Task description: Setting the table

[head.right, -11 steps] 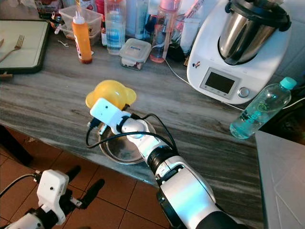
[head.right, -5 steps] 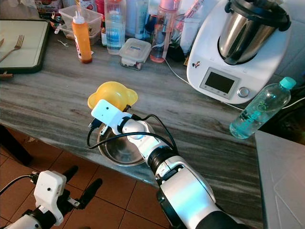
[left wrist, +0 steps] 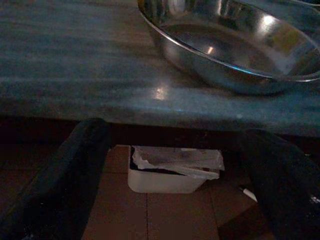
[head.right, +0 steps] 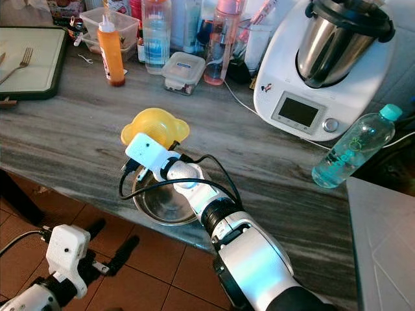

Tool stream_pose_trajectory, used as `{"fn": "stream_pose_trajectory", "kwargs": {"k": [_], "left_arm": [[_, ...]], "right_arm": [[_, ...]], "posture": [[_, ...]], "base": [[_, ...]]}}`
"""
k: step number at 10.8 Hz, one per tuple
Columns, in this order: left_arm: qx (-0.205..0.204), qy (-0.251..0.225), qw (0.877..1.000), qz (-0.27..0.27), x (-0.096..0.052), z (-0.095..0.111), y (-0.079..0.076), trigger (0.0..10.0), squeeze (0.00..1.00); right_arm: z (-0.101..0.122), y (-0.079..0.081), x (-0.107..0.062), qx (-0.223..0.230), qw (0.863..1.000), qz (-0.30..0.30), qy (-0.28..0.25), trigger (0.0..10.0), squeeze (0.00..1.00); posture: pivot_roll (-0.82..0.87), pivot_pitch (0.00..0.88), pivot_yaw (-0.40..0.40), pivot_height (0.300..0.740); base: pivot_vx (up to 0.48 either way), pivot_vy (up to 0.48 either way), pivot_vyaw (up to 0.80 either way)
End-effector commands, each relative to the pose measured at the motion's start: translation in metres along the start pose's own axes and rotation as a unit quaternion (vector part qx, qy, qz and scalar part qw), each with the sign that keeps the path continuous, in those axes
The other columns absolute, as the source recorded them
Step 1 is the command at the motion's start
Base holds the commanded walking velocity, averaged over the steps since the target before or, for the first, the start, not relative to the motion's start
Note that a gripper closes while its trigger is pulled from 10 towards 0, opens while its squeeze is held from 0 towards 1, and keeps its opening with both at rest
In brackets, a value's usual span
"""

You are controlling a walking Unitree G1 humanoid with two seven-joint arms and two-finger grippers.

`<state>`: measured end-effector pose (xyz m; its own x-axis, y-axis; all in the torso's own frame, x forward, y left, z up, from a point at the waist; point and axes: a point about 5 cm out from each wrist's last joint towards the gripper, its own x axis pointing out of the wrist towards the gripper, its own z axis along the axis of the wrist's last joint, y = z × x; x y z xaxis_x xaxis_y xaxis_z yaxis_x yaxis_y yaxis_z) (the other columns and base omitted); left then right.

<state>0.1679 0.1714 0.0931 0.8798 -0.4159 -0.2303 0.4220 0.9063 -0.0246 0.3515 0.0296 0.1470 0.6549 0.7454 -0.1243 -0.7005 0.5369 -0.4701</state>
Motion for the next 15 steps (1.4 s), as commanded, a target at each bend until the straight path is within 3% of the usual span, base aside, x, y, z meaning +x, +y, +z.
{"fn": "stream_pose_trajectory", "kwargs": {"k": [1,2,3,4,5,7,8,9,11,13,15], "left_arm": [[0.000,-0.001,1.000,-0.005,0.001,0.001,-0.004,10.0,0.00],[0.000,-0.002,1.000,-0.005,0.002,0.001,-0.004,10.0,0.00],[0.000,-0.002,1.000,-0.005,0.002,0.001,-0.004,10.0,0.00],[0.002,-0.006,1.000,-0.004,0.003,0.002,-0.004,10.0,0.00],[0.007,-0.022,0.999,0.023,0.004,0.005,0.000,10.0,0.00],[0.014,-0.042,0.997,0.070,0.010,0.018,0.014,10.0,0.00],[0.028,-0.056,0.994,0.091,0.013,0.026,0.021,10.0,0.00],[0.034,-0.068,0.991,0.110,0.014,0.030,0.027,10.0,0.00],[0.040,-0.081,0.987,0.132,0.017,0.035,0.032,10.0,0.00],[0.055,-0.090,0.977,0.187,0.019,0.041,0.047,10.0,0.00],[0.054,-0.093,0.973,0.204,0.023,0.043,0.052,10.0,0.00]], "right_arm": [[0.044,0.047,0.024,0.035,0.996,0.056,-0.054,0.0,0.00],[0.041,0.045,0.024,0.040,0.997,0.052,-0.045,3.2,0.00],[0.041,0.044,0.023,0.039,0.997,0.051,-0.046,10.0,0.00],[0.043,0.038,0.023,0.060,0.996,0.039,-0.058,10.0,0.00],[0.043,0.031,0.020,0.068,0.995,0.029,-0.073,10.0,1.00],[0.044,0.015,0.015,0.076,0.992,-0.009,-0.102,10.0,1.00],[0.043,0.001,0.010,0.081,0.989,-0.043,-0.116,10.0,0.78],[0.038,-0.013,0.003,0.085,0.985,-0.075,-0.127,10.0,0.00],[0.030,-0.032,-0.010,0.075,0.980,-0.120,-0.141,10.0,0.00],[0.018,-0.052,-0.032,0.058,0.971,-0.173,-0.152,10.0,0.00],[-0.004,-0.054,-0.049,0.072,0.970,-0.196,-0.128,10.0,0.00]], "posture": [[0.36,0.084,-0.164,0.740],[0.36,0.081,-0.164,0.740],[0.36,0.077,-0.164,0.740],[0.36,0.075,-0.165,0.740],[0.35,0.072,-0.162,0.740],[0.34,0.070,-0.161,0.740],[0.34,0.068,-0.156,0.740],[0.32,0.065,-0.150,0.740],[0.31,0.060,-0.142,0.740],[0.29,0.053,-0.130,0.740],[0.27,0.047,-0.117,0.740]], "base": [[0.000,0.000,0.00],[0.000,0.000,0.00],[0.000,0.000,0.00],[0.000,0.000,0.00],[0.000,0.000,0.00],[0.000,0.000,0.00],[0.000,0.000,0.00],[0.000,0.000,0.00],[0.000,0.000,0.00],[0.000,0.000,0.00],[0.000,0.000,0.00]]}}
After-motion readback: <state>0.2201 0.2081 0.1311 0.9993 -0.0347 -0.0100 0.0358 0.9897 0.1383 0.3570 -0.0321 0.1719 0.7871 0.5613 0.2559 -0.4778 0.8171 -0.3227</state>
